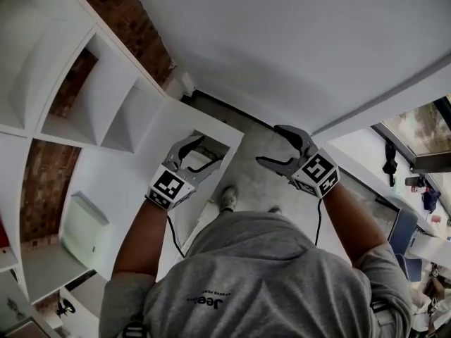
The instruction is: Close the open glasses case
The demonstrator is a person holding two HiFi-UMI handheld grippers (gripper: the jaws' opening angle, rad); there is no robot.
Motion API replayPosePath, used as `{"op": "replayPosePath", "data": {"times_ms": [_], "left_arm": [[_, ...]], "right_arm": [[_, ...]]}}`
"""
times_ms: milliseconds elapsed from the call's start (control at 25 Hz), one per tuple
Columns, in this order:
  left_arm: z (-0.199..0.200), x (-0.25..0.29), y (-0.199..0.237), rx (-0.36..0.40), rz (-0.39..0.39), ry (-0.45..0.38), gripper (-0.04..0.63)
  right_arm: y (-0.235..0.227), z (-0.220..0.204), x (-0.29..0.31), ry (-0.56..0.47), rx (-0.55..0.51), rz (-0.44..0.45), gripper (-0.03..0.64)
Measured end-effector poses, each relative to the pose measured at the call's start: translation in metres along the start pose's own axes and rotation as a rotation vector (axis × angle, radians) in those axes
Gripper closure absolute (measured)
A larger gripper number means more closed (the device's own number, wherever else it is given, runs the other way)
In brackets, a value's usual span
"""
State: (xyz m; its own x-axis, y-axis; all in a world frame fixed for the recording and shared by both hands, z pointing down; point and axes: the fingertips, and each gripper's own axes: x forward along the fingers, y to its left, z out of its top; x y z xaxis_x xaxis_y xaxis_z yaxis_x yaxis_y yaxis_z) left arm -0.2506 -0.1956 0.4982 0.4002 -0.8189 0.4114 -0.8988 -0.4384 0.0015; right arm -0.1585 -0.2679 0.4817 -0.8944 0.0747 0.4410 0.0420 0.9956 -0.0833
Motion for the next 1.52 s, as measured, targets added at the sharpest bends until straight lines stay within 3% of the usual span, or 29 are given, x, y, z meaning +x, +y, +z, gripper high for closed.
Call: {"op": "replayPosePath", "data": {"times_ms": [400,800,1000,1160,1520], "left_arm": [[-0.090,-0.002,0.044,0.164,-0.083,0.192,0.208],[-0.162,0.025,0.063,0.435,-0.210,0.342,0.111],[-0.183,0.039,0.069,0.541,-0.289,0.387,0.098],[-0.196,0.047,0.075,0.573,-0.315,0.412,0.098],[-0.200,0.052,0.074,0.559,-0.352,0.406,0.098]], "right_arm": [[0.049,-0.048,0.120,0.150,-0.035,0.136,0.183],[0.065,-0.109,0.183,0.299,-0.058,0.114,0.130],[0.060,-0.126,0.202,0.340,-0.063,0.078,0.127],[0.053,-0.135,0.209,0.360,-0.051,0.047,0.129],[0.045,-0.154,0.217,0.410,-0.030,0.017,0.152]]}}
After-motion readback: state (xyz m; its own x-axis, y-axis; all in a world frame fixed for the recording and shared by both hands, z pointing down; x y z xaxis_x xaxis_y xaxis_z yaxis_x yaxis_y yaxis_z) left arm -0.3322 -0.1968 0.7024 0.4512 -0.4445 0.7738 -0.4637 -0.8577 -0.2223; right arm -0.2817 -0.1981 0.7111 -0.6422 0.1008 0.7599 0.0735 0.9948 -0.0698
